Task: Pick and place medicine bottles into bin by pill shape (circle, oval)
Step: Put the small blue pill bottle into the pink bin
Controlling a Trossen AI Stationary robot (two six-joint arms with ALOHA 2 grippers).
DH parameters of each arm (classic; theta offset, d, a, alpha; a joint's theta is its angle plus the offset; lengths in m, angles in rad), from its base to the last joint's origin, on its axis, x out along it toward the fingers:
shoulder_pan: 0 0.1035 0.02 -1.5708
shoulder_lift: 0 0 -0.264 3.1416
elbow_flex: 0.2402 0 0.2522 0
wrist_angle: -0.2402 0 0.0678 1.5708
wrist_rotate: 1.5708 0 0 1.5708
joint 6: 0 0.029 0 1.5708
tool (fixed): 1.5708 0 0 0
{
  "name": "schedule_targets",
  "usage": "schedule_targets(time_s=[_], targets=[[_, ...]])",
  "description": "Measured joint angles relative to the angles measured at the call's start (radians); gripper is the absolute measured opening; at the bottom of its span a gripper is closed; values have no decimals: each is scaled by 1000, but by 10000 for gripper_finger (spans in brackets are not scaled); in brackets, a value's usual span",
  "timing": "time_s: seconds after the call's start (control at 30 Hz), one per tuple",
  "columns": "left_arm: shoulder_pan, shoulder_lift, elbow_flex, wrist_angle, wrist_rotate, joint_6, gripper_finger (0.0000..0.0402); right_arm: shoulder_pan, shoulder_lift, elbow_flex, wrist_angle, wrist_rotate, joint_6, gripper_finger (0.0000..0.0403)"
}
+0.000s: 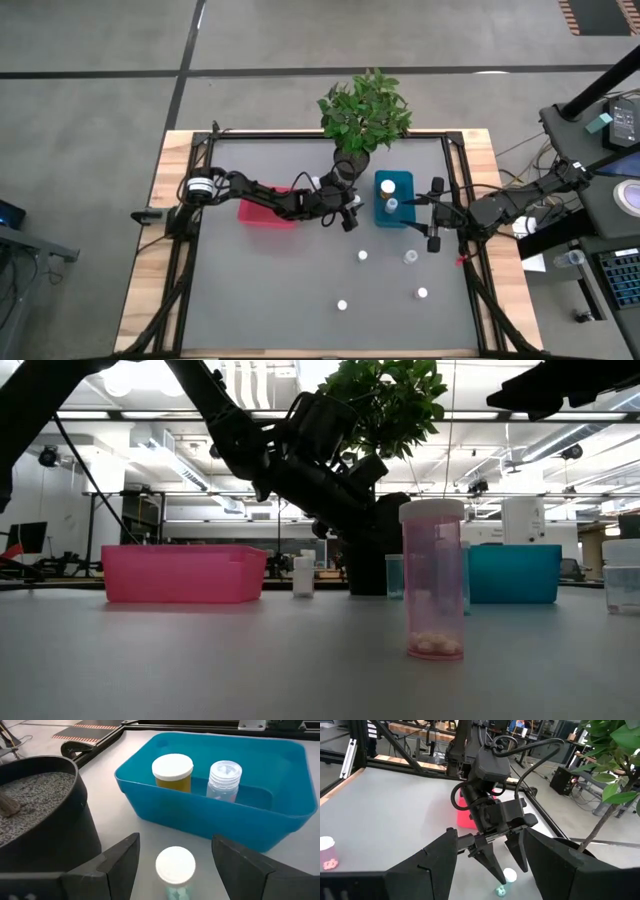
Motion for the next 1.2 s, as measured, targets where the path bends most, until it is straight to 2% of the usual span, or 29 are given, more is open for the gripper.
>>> schedule_targets(time_s=[0.73,1.07,1.2], targets=[[0,1,-29,17,0,2,228,0,0,0,0,0,-7,215],[0,20,-30,74,0,1,228,0,0,0,1,0,-9,215],[0,26,-25,71,0,3,217,0,0,0,0,0,-11,215]])
